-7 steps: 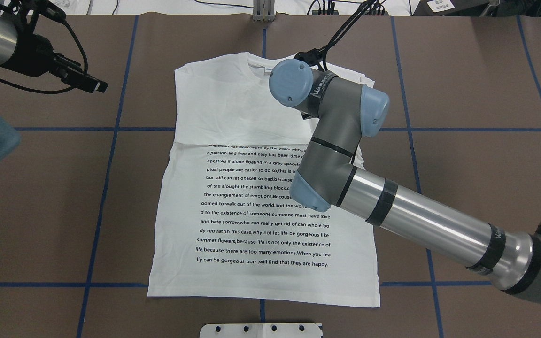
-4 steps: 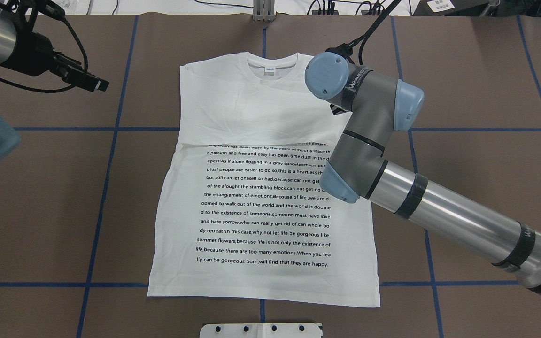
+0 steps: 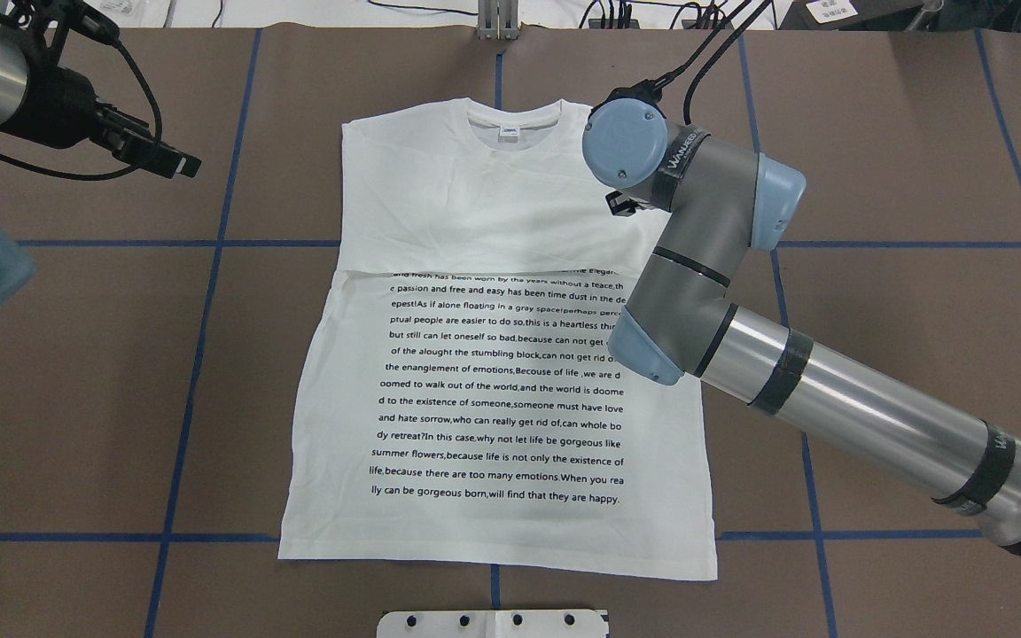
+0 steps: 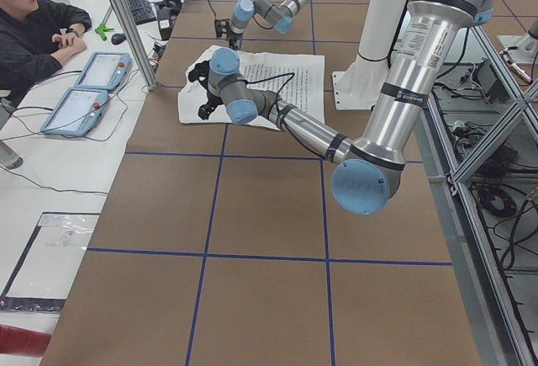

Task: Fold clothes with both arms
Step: 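Raise the right gripper off the shirt and move it aside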

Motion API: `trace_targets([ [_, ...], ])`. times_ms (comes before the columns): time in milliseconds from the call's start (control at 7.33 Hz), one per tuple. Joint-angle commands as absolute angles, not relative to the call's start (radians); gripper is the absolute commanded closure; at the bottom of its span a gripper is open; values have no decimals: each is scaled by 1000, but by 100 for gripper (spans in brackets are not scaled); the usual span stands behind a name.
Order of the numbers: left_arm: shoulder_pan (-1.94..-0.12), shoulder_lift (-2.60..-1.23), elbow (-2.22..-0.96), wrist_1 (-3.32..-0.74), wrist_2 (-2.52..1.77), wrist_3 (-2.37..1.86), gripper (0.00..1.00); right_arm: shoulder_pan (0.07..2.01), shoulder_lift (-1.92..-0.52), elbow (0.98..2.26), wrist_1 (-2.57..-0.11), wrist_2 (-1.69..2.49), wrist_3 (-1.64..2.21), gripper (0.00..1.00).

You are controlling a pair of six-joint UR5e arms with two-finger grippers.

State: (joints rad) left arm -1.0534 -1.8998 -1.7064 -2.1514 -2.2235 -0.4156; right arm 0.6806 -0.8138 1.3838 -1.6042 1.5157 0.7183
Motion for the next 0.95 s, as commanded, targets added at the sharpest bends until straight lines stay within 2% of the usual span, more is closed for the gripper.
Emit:
trace_targets([
  [0,-1043,-1885,-1751,-2148,-2220,-519,0,695,-904,1568,-1546,1658,809,0],
  [273,-946,-1757,-1939,-2145,-2147,-717,0,684,-1157,1908,-1546,1728,894,0],
  [409,-854,-1674,-2044,-2140,-2050,-830,0,646,-1249,2022,-1542,1736,1033,0],
  [818,-527,-1577,-2167,-2140,-1796,-1162,0,426,-1473,2288,-1480,1613,1332,0],
])
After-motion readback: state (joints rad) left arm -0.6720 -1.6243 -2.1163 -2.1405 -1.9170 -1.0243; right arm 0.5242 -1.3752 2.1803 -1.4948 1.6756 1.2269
